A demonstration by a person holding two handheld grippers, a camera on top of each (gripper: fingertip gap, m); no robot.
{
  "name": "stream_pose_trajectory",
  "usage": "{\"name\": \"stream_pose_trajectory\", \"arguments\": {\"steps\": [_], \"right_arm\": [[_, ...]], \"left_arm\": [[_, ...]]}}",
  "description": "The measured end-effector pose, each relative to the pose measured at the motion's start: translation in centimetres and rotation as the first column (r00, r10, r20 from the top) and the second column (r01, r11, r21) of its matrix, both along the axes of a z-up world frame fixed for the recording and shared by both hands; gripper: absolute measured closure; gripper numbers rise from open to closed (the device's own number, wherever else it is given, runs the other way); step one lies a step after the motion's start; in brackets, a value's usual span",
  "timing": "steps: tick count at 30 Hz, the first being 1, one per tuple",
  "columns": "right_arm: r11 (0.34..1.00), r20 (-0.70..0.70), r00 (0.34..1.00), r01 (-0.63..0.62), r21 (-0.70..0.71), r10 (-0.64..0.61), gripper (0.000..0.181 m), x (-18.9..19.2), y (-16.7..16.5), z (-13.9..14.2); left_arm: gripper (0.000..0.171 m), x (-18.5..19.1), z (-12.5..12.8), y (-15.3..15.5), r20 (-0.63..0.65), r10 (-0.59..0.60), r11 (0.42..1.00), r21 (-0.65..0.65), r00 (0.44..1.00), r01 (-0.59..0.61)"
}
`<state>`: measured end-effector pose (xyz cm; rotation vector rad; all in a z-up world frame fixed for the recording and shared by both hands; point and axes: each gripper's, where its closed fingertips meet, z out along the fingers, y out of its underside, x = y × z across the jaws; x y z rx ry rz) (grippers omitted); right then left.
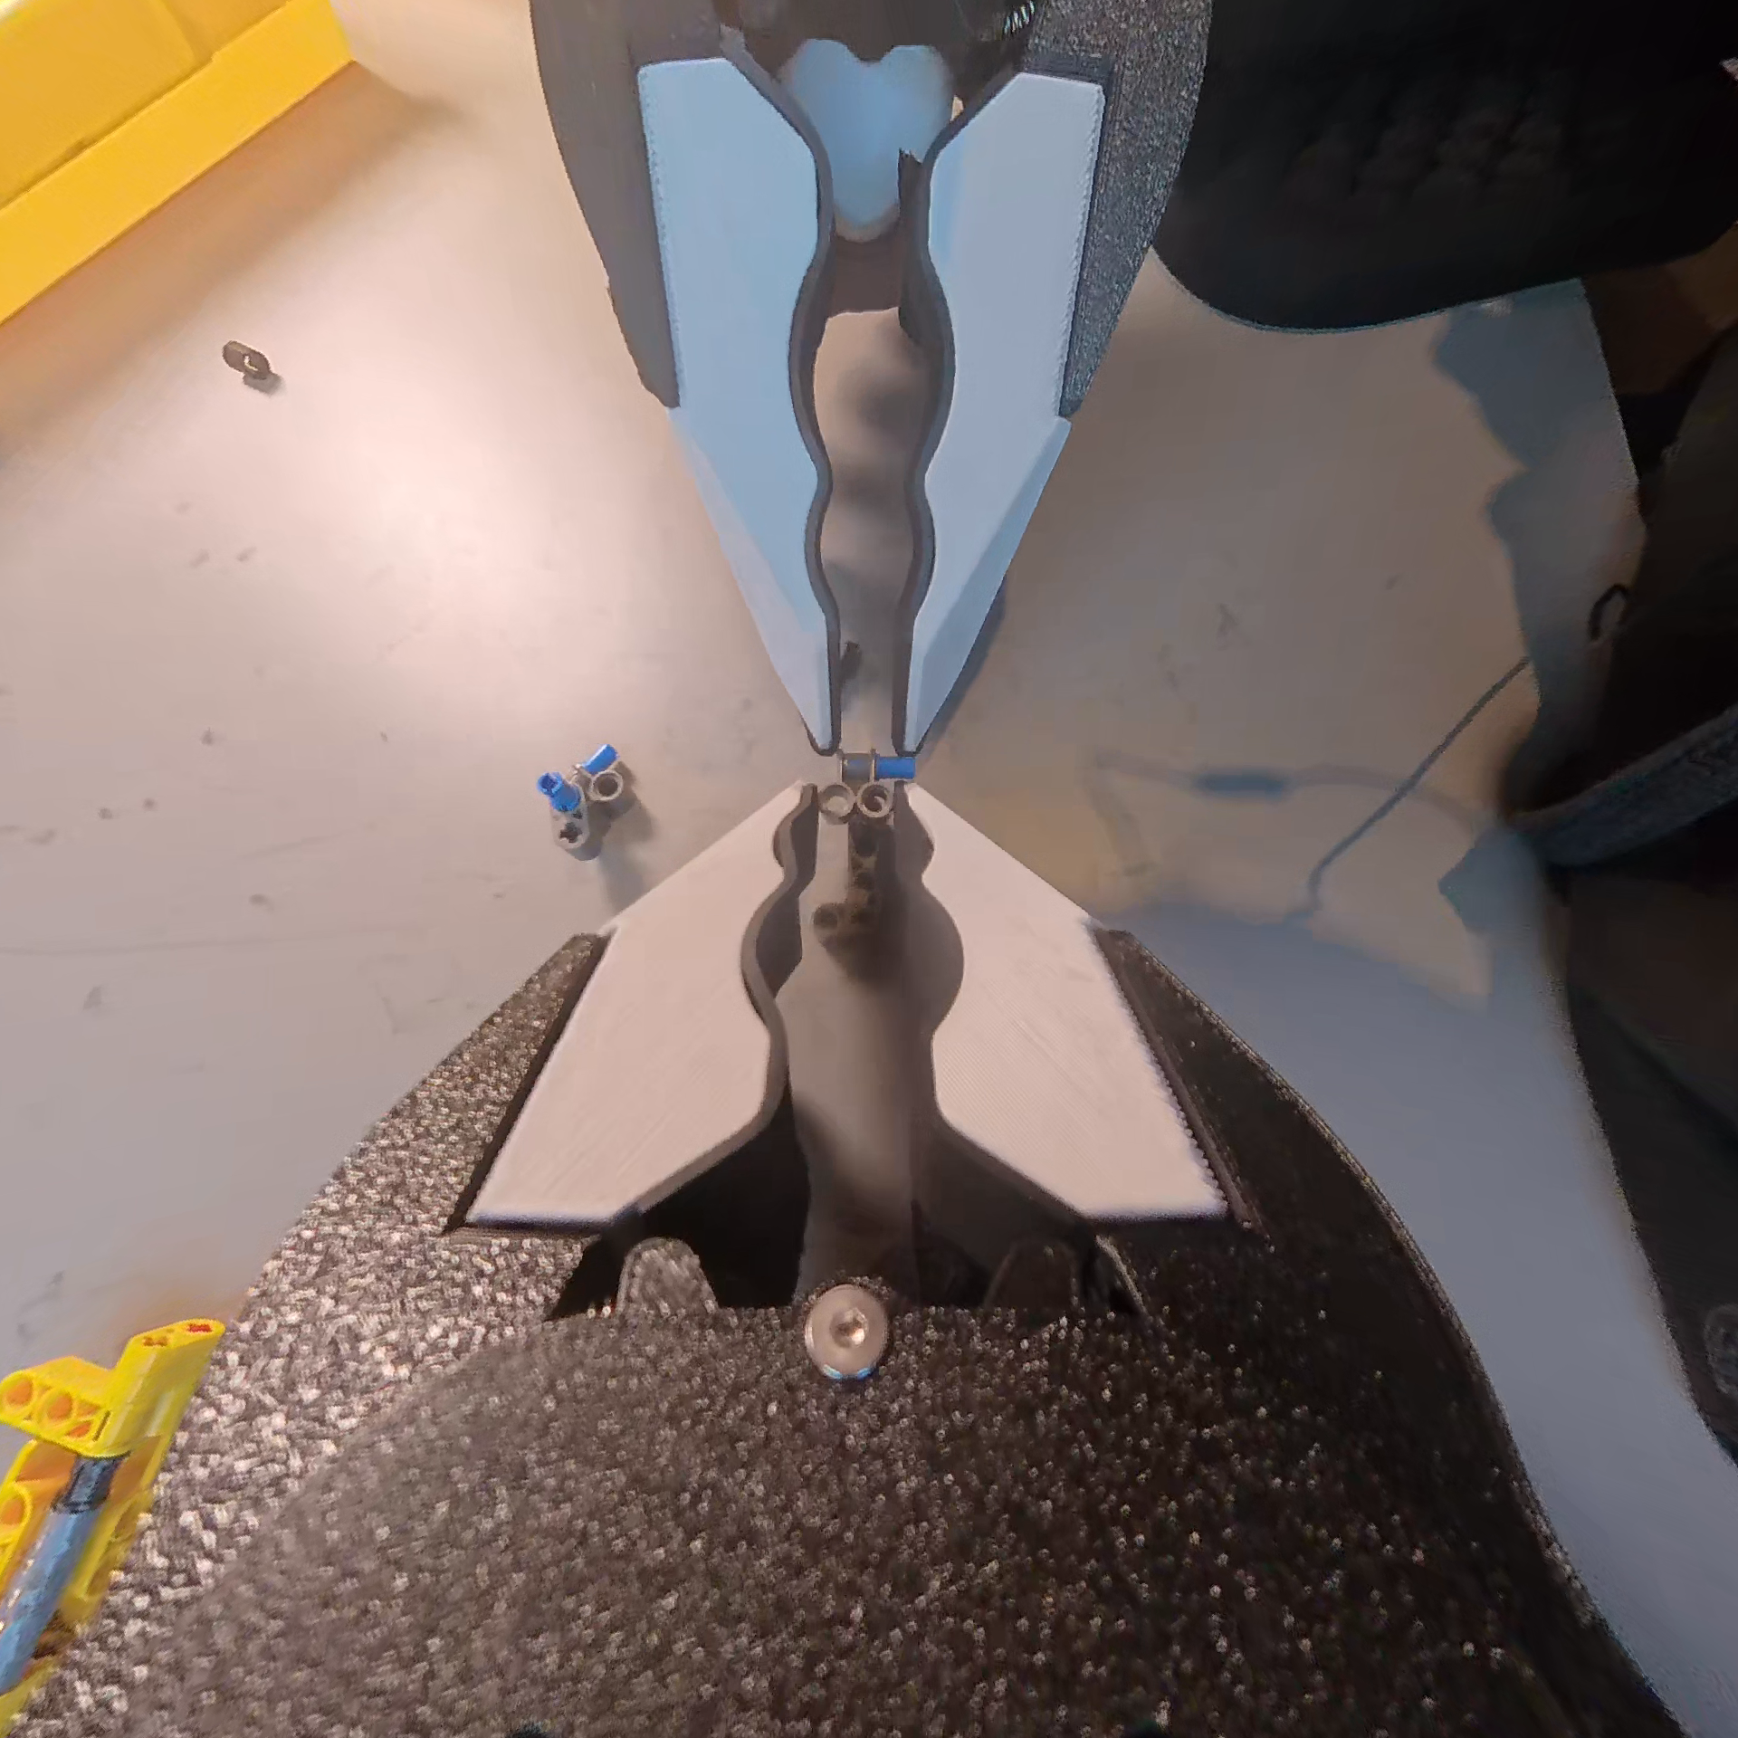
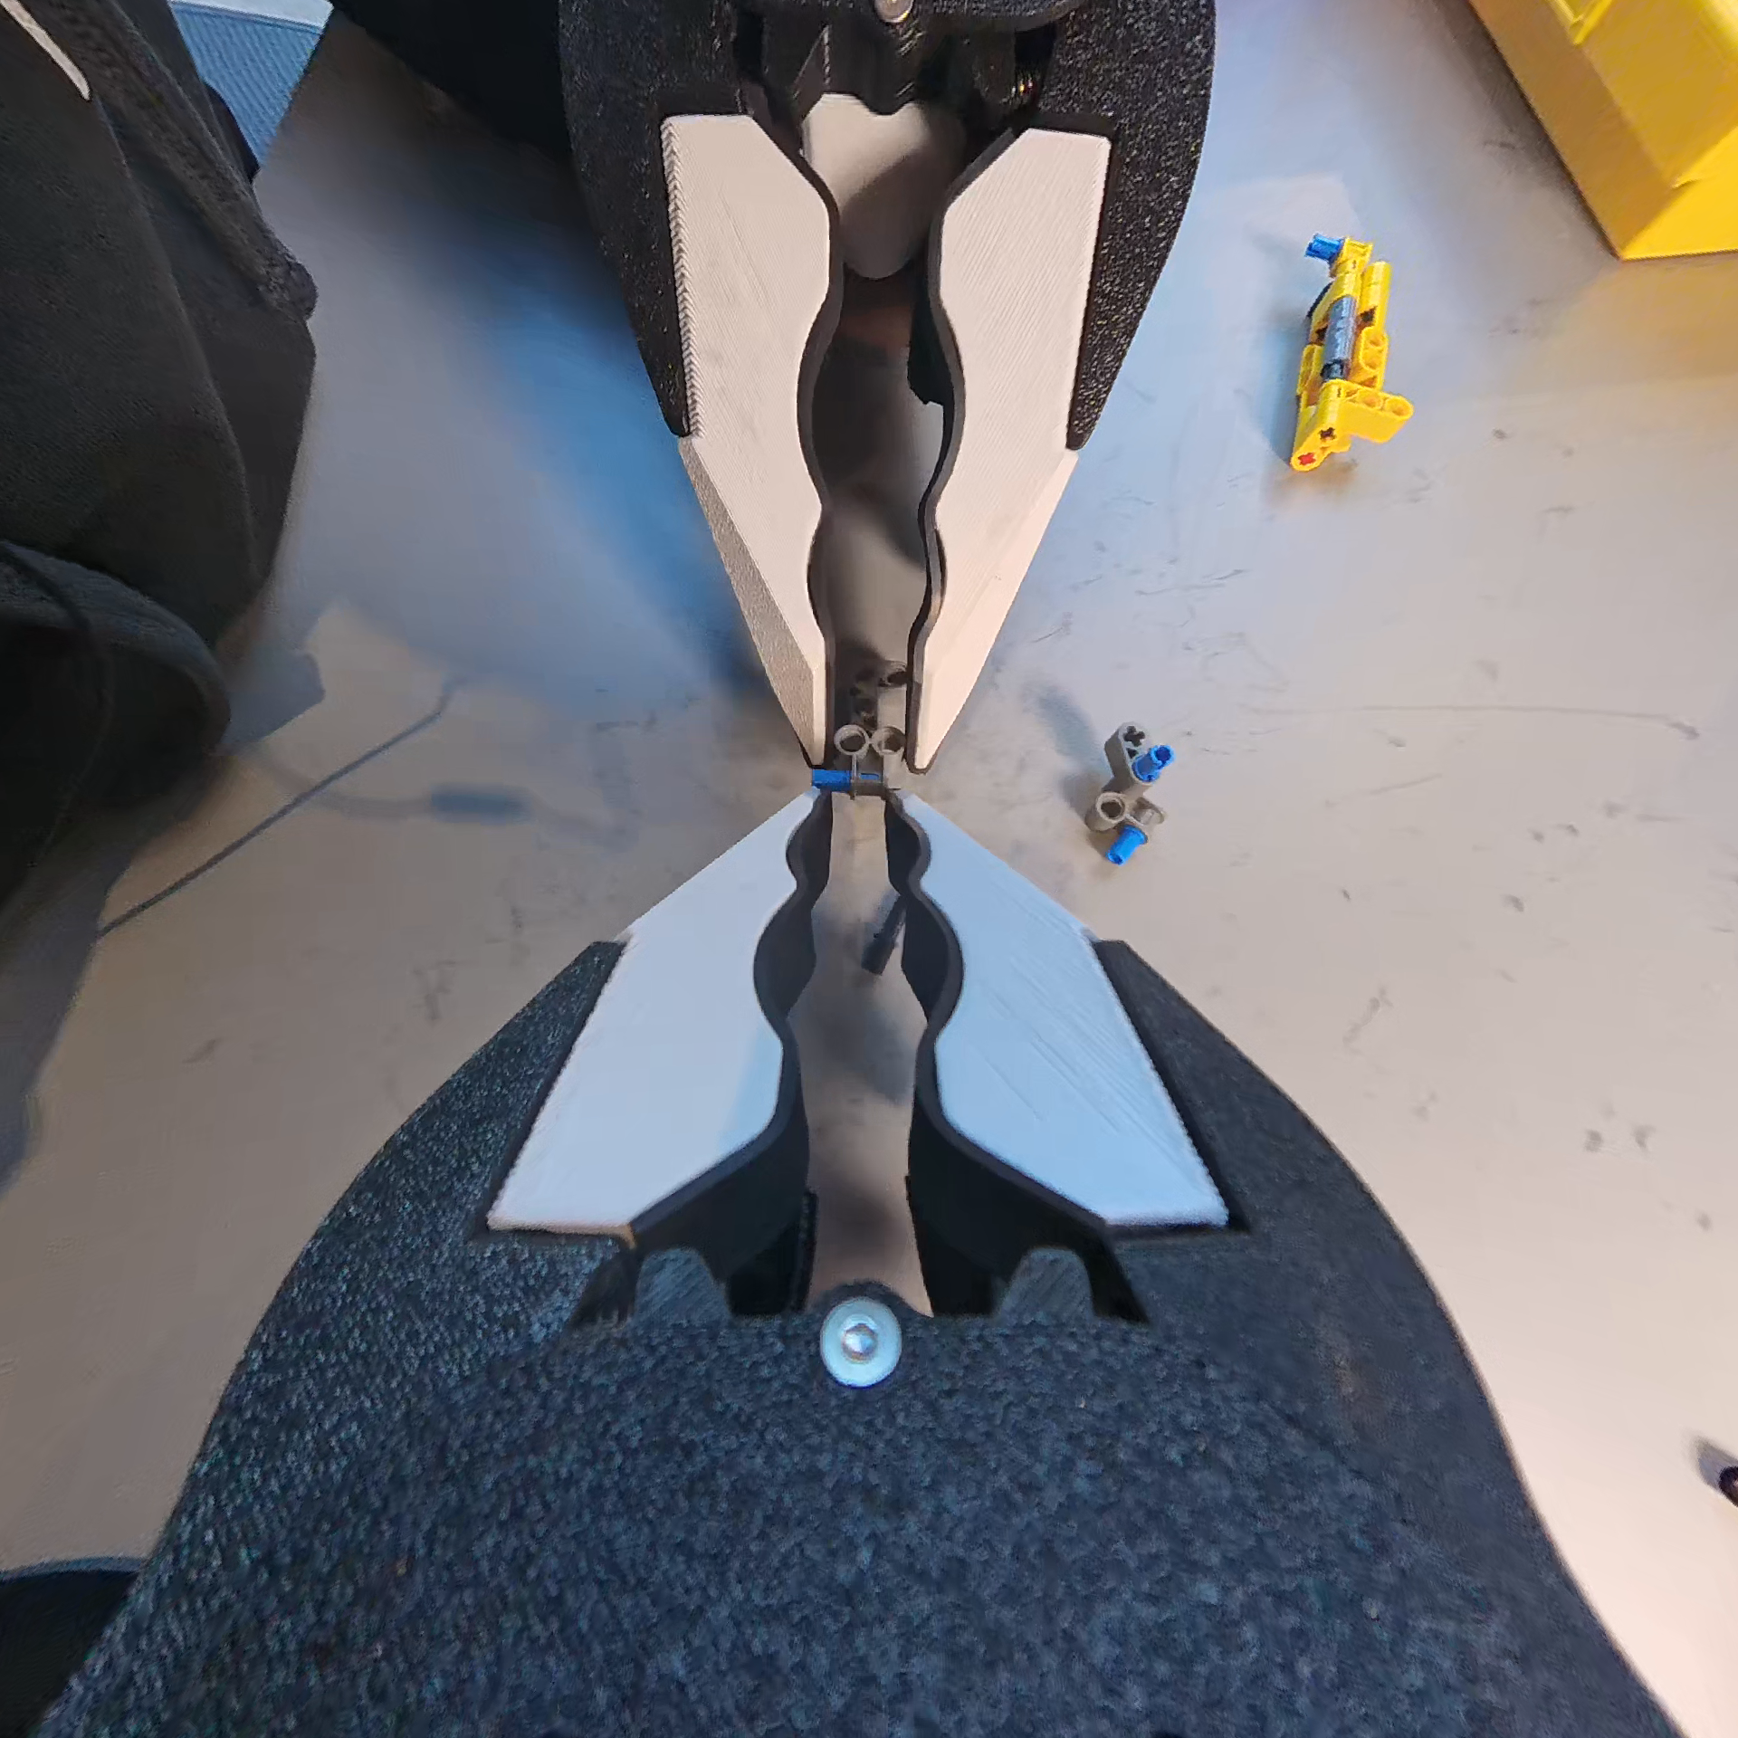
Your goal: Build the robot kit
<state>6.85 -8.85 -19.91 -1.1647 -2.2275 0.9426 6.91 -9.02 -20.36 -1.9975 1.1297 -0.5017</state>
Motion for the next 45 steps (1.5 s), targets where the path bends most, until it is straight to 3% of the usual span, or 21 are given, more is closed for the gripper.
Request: {"name": "stream_pose_trajectory", "arguments": {"steps": [45], "right_arm": [[1.000,0.012,1.000,0.012,-0.018,-0.012,0.172,-0.04,0.44,-0.52]], "left_arm": [[0.157,-0.18,-0.25,0.20,-0.025,0.010,1.000,0.011,1.000,-0.010]]}}
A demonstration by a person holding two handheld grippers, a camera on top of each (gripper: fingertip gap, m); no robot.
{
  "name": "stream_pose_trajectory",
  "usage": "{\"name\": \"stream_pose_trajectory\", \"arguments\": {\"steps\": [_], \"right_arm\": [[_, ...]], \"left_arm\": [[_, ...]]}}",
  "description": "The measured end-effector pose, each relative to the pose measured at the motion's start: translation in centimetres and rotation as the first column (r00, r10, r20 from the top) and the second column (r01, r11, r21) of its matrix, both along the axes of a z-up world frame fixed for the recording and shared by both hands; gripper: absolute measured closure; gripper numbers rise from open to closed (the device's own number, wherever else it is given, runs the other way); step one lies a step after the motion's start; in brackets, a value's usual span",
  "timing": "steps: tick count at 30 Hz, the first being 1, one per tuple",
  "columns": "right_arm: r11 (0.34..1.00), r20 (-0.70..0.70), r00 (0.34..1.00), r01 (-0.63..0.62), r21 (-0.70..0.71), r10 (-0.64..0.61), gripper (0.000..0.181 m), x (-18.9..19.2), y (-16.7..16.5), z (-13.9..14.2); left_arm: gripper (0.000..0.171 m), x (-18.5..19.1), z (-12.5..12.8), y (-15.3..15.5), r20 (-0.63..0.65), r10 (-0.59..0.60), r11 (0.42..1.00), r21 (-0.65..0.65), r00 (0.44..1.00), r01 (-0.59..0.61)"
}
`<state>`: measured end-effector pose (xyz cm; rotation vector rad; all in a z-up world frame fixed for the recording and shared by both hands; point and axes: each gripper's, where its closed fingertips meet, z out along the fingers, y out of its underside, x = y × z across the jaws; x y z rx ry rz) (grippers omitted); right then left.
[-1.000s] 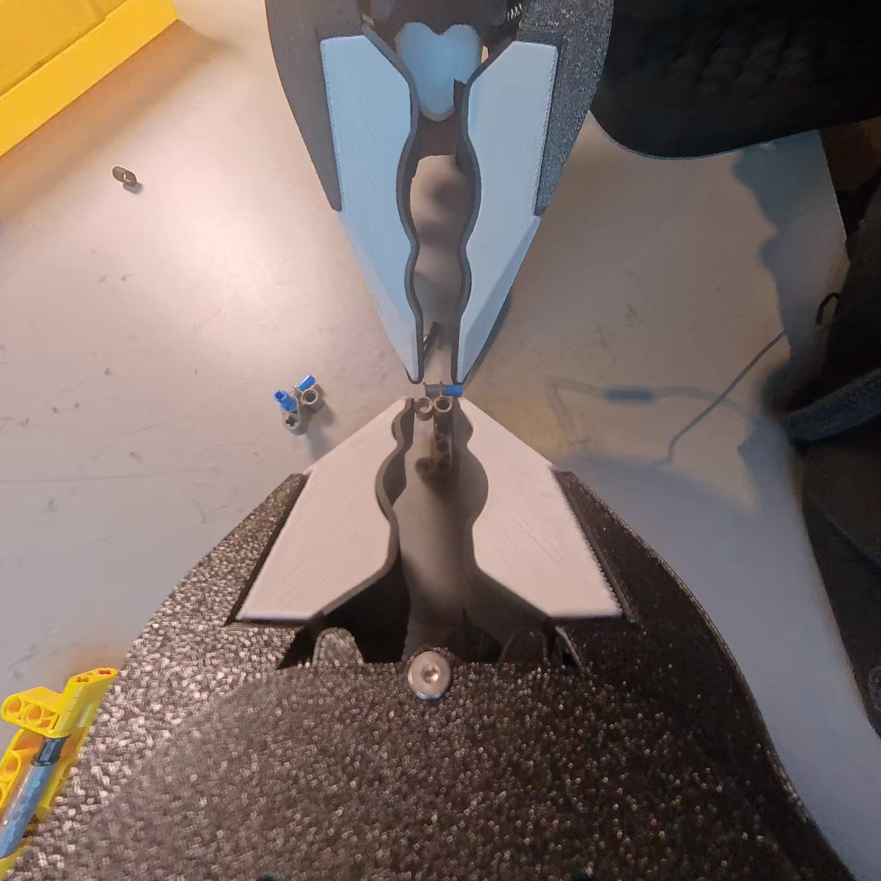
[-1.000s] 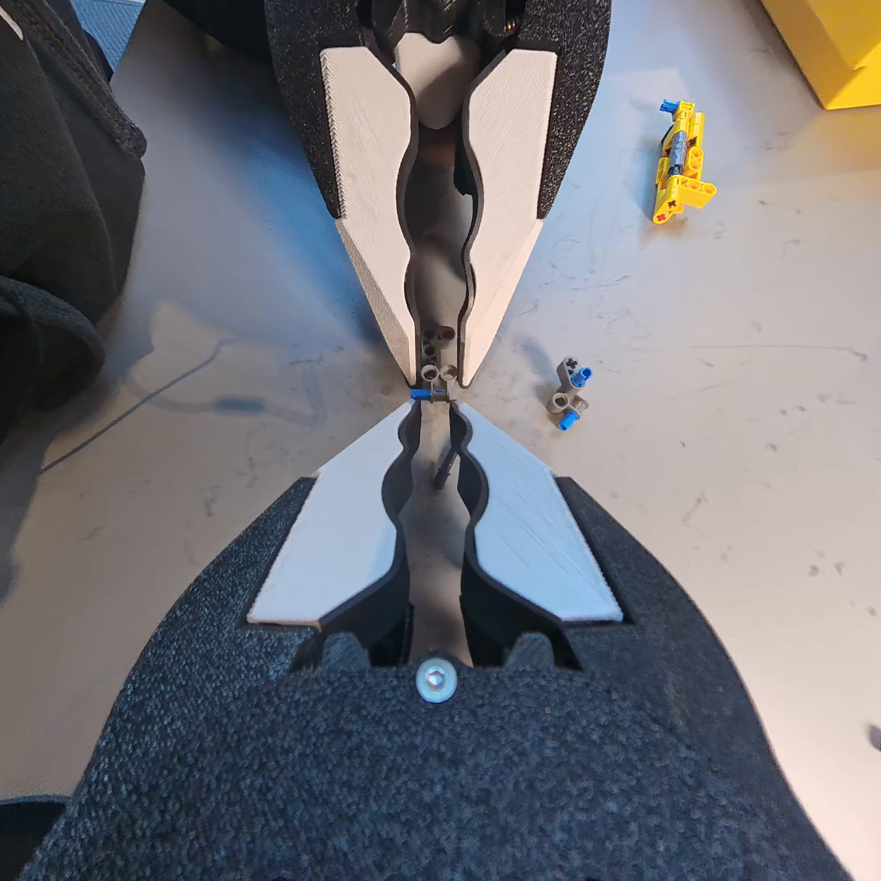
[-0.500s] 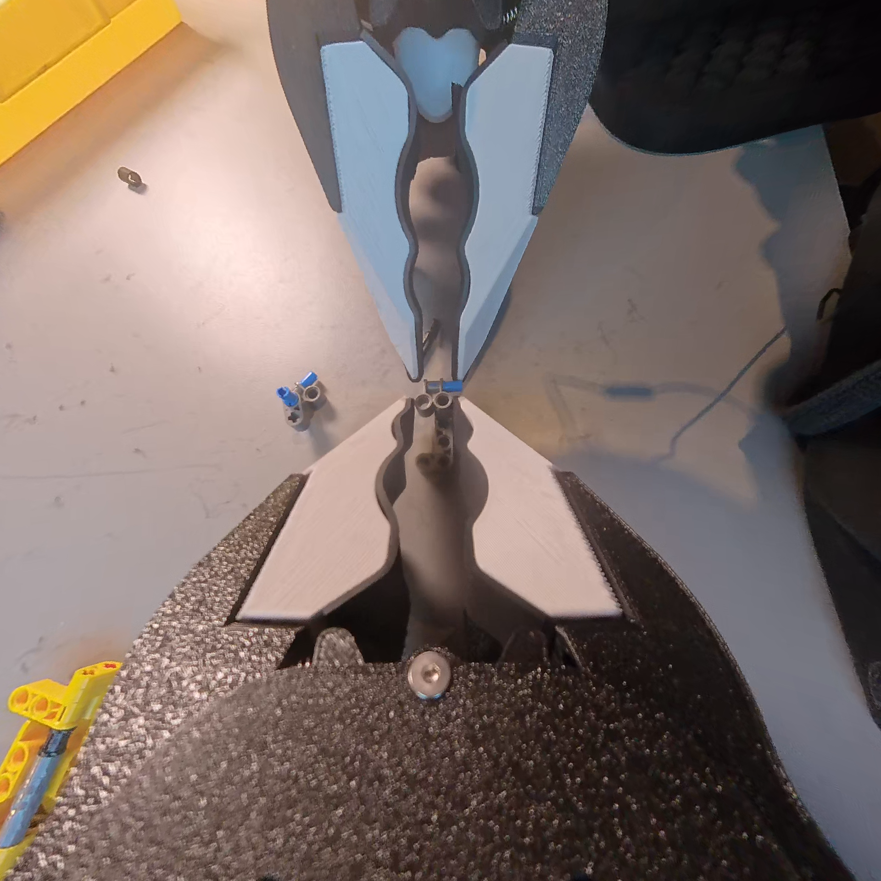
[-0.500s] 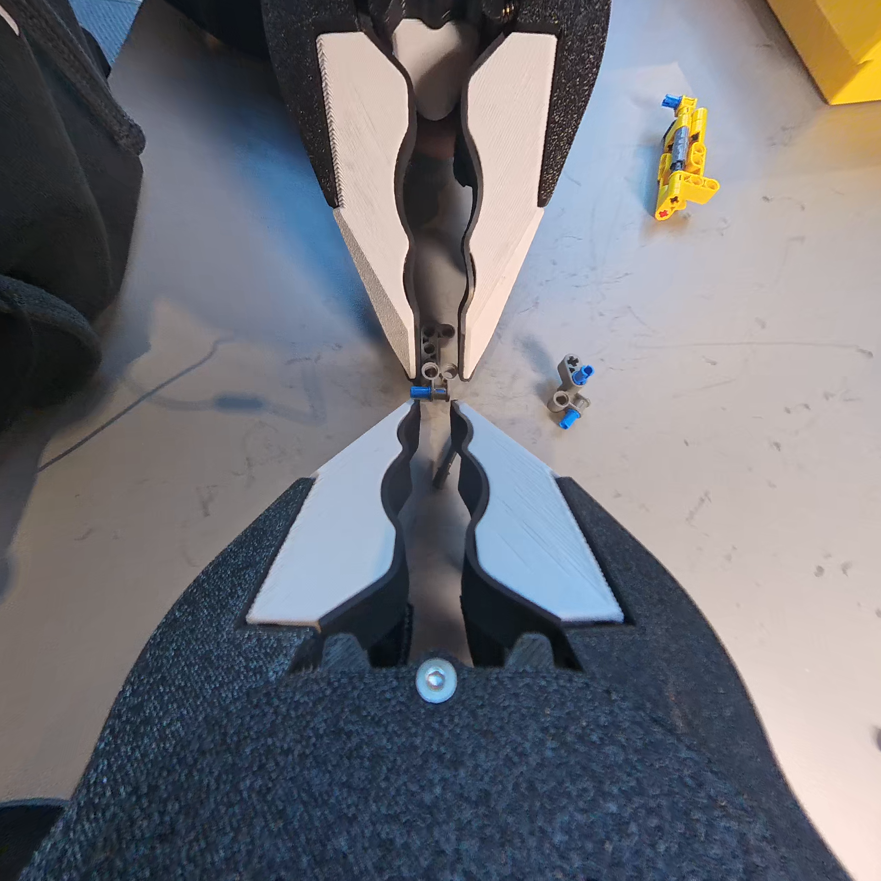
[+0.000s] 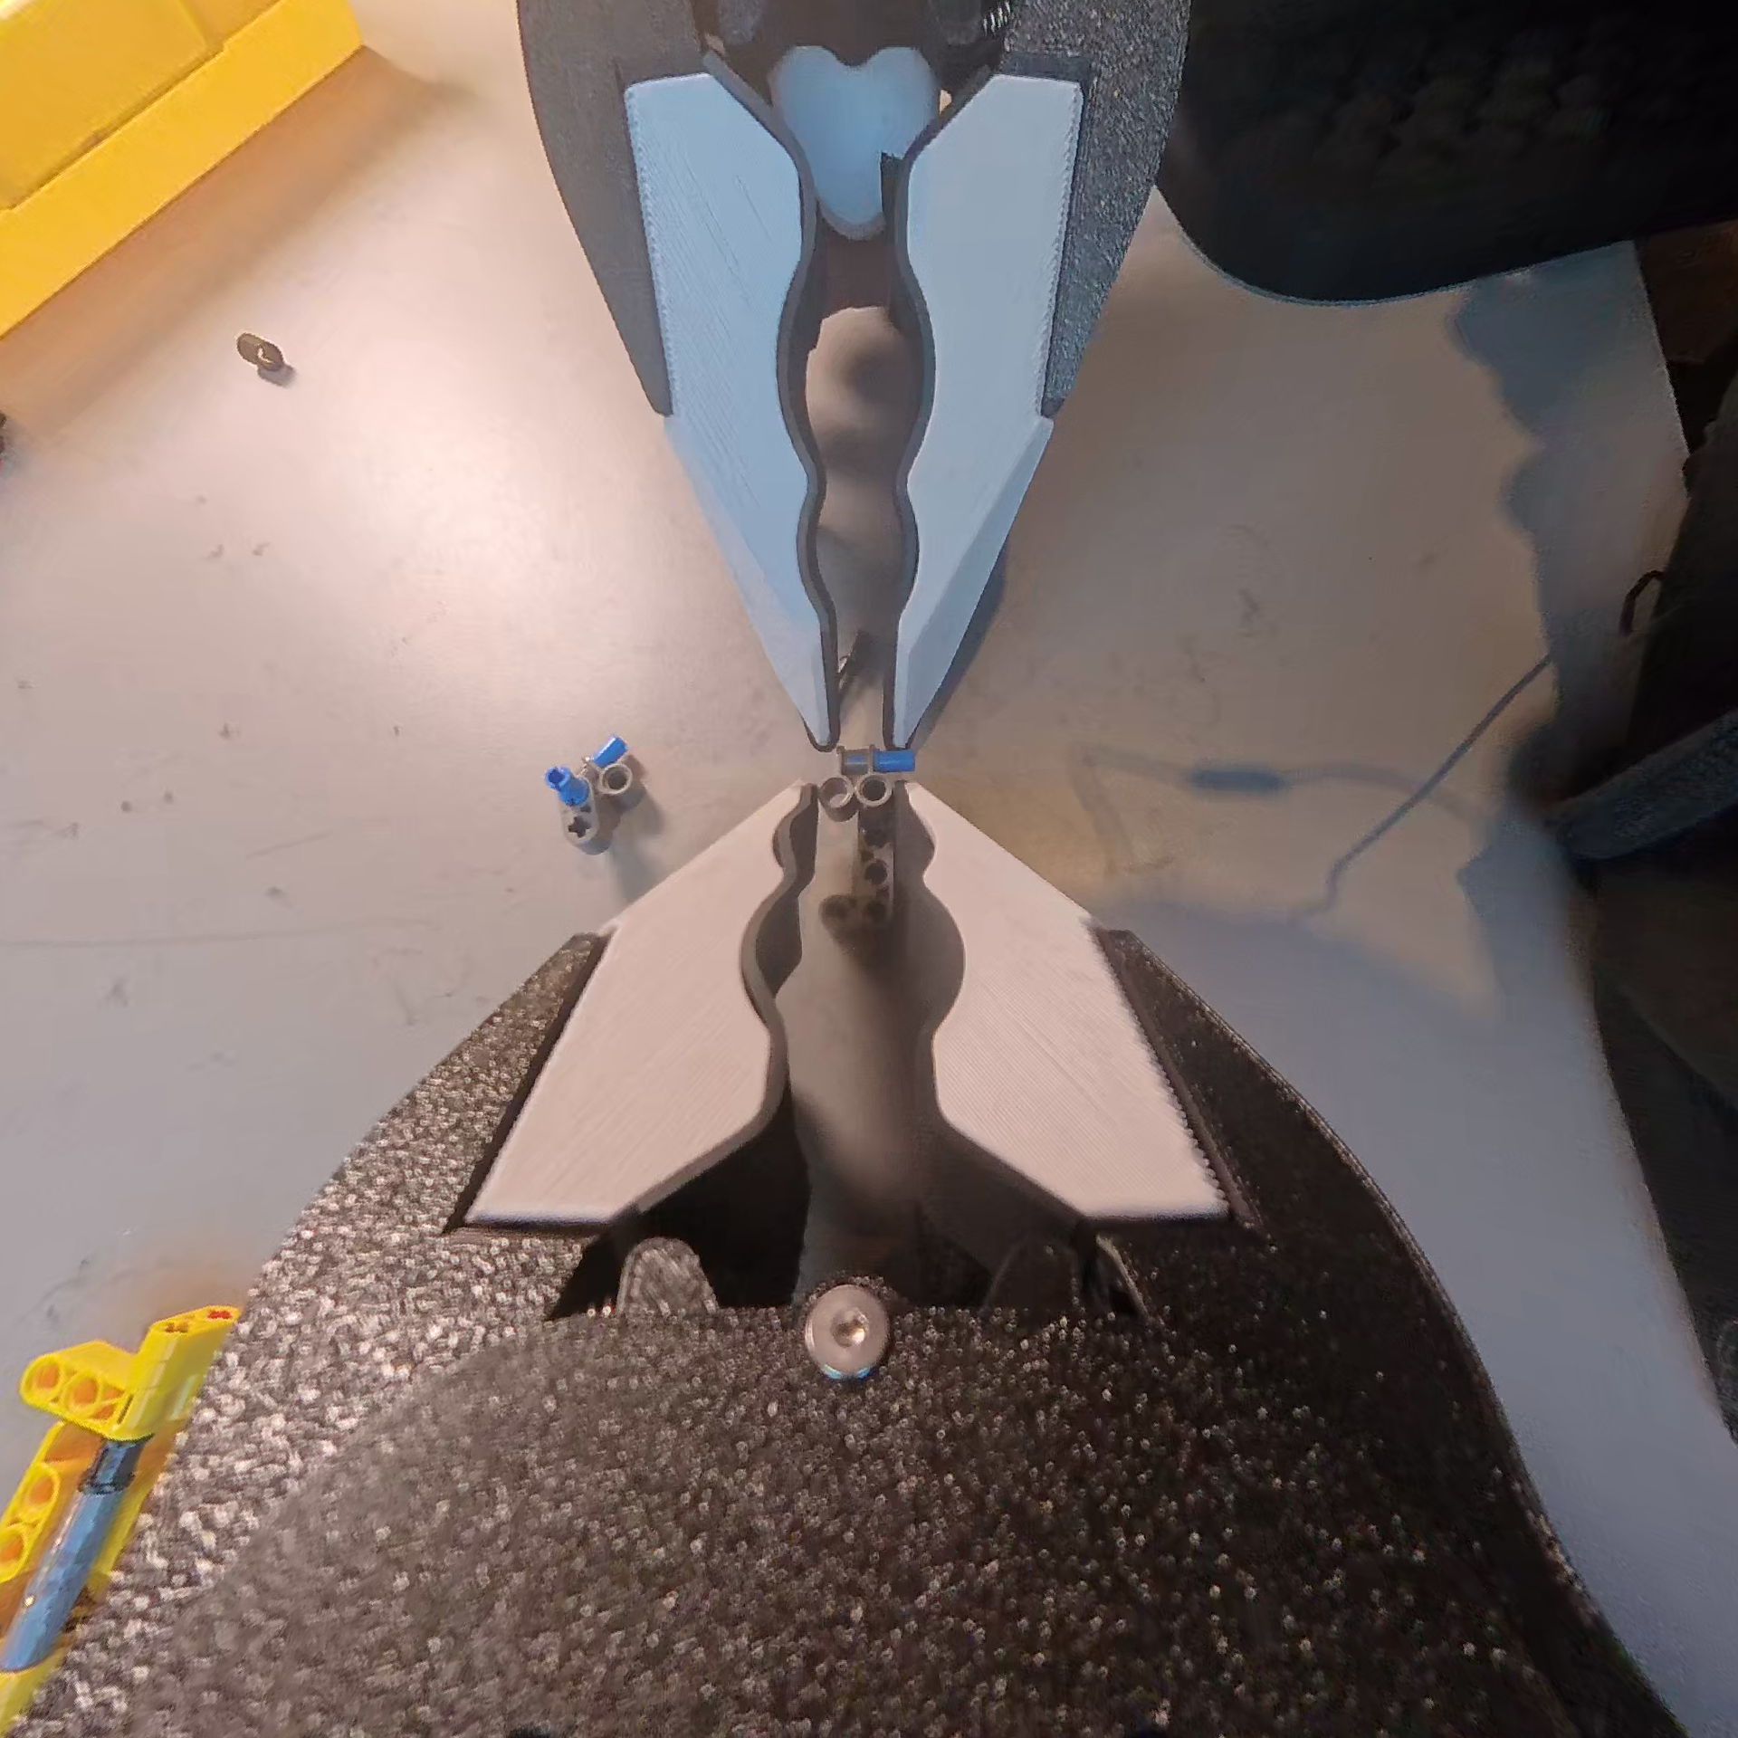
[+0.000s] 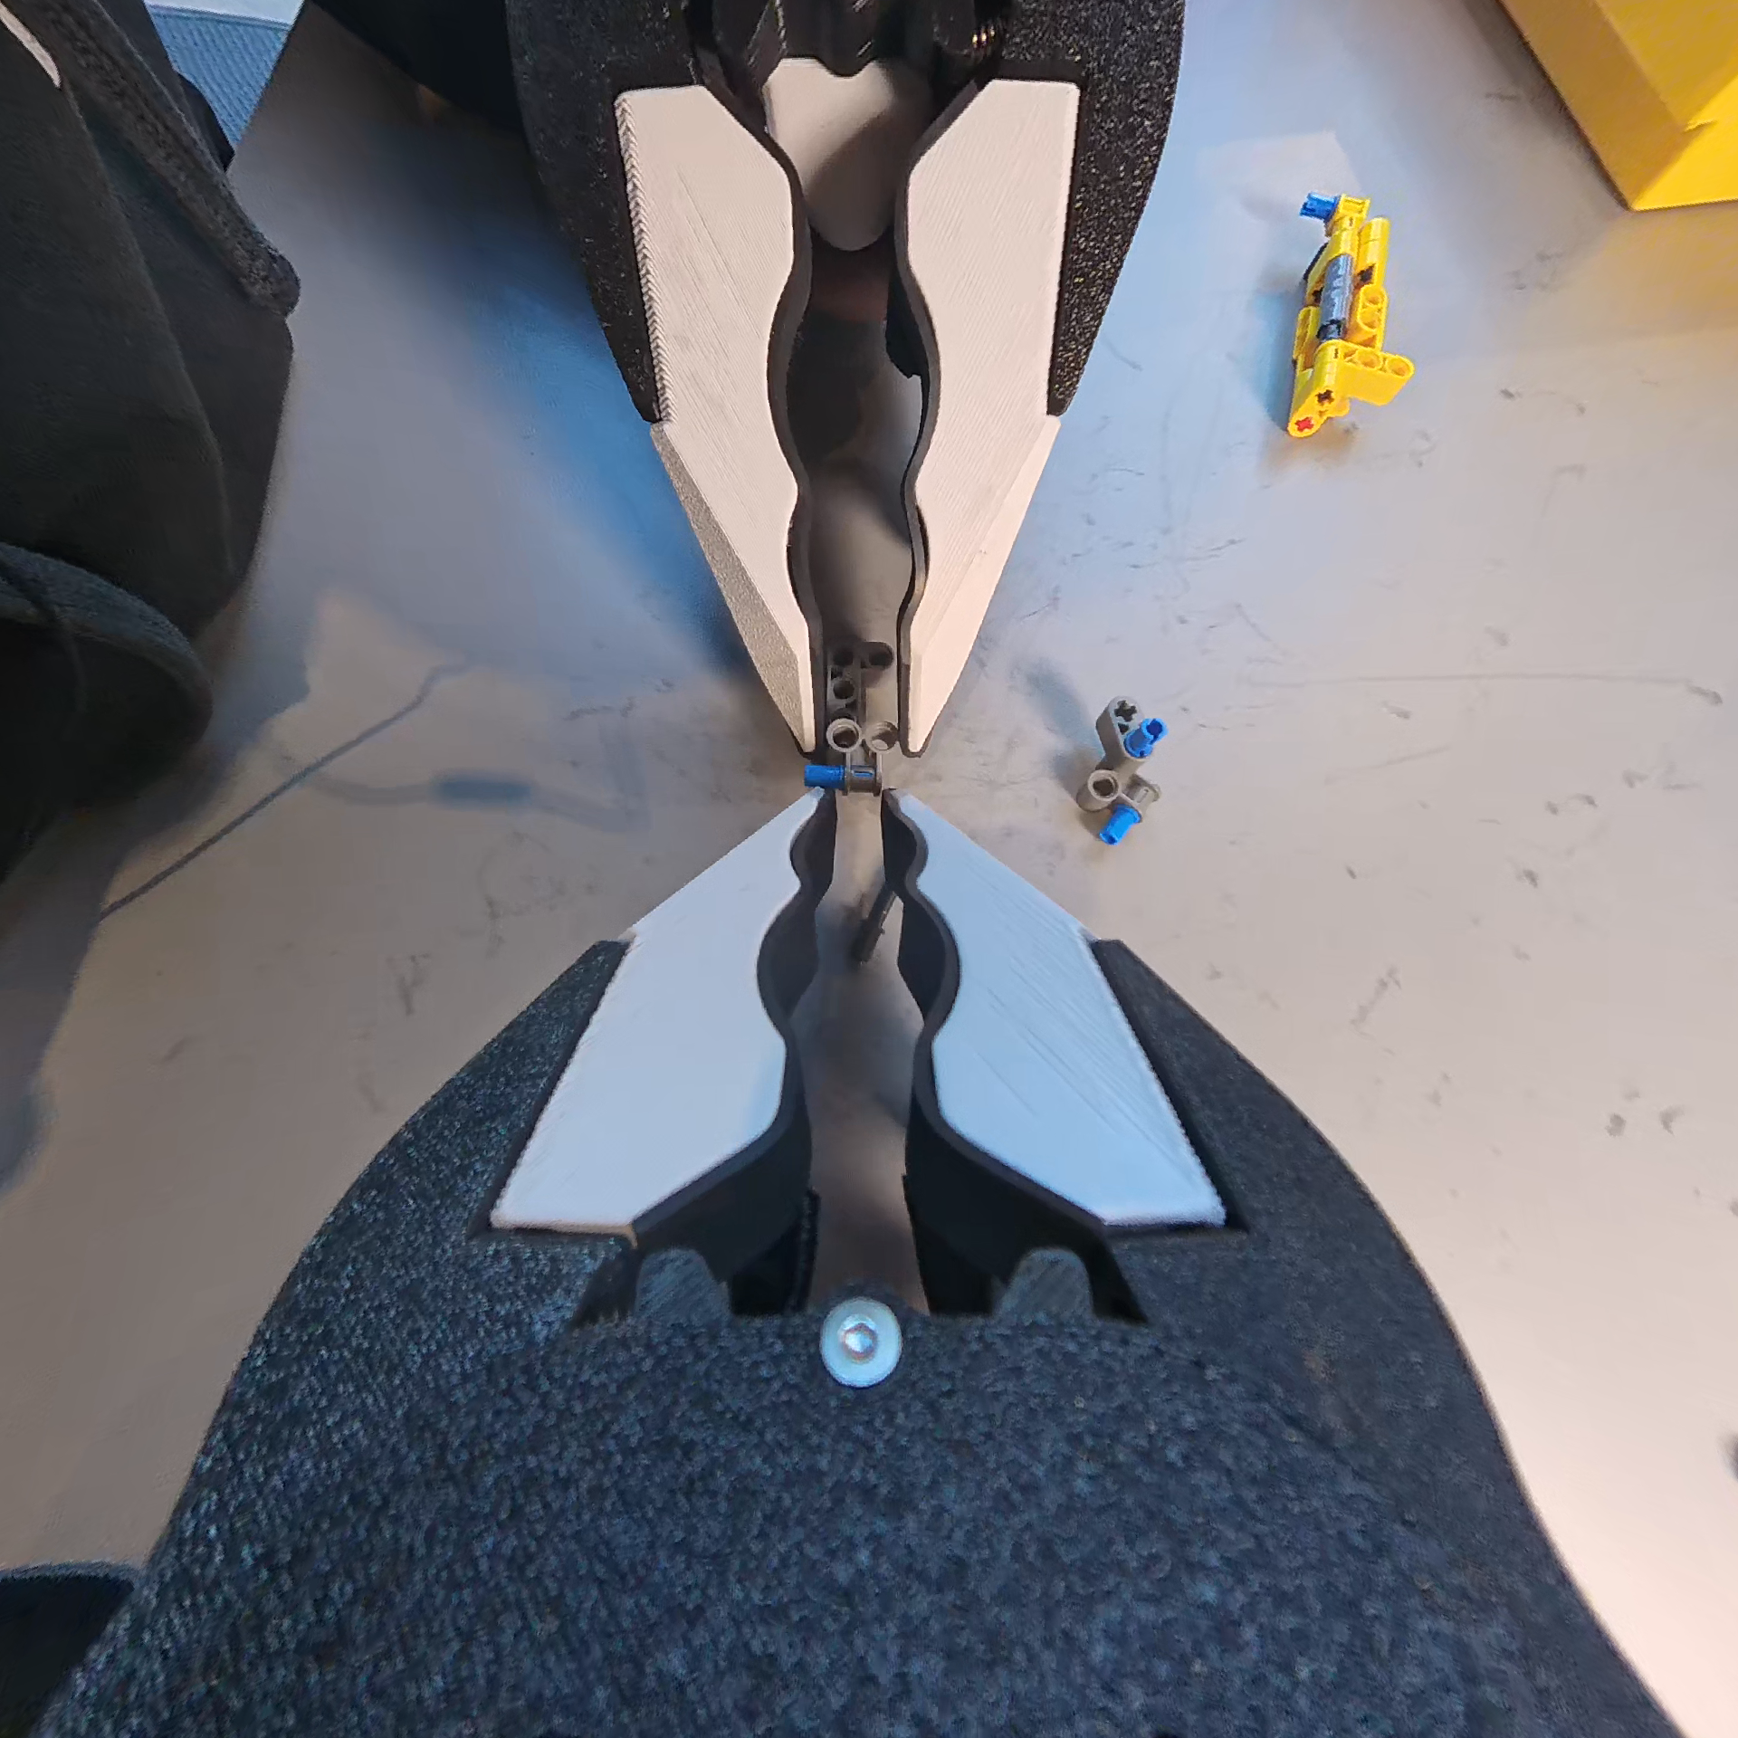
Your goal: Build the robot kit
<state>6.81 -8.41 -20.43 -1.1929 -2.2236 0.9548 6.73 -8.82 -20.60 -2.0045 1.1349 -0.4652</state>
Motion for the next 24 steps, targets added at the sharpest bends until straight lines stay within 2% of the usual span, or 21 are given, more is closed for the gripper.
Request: {"name": "stream_pose_trajectory", "arguments": {"steps": [9,14,24], "right_arm": [[1.000,0.020,1.000,0.017,0.019,-0.018,0.169,0.7,0.9,0.4],[0.999,0.109,0.993,0.030,0.030,-0.033,0.167,2.5,1.9,-0.1],[0.999,0.156,0.987,0.038,0.017,-0.040,0.176,2.4,1.5,-0.9]], "left_arm": [[0.157,0.0,0.0,0.0,-0.004,0.002,1.000,0.005,1.000,-0.002],[0.157,-0.1,0.0,0.1,-0.008,0.004,1.000,0.011,1.000,-0.004],[0.157,0.0,0.0,0.1,-0.009,0.002,1.000,0.013,1.000,-0.002]]}}
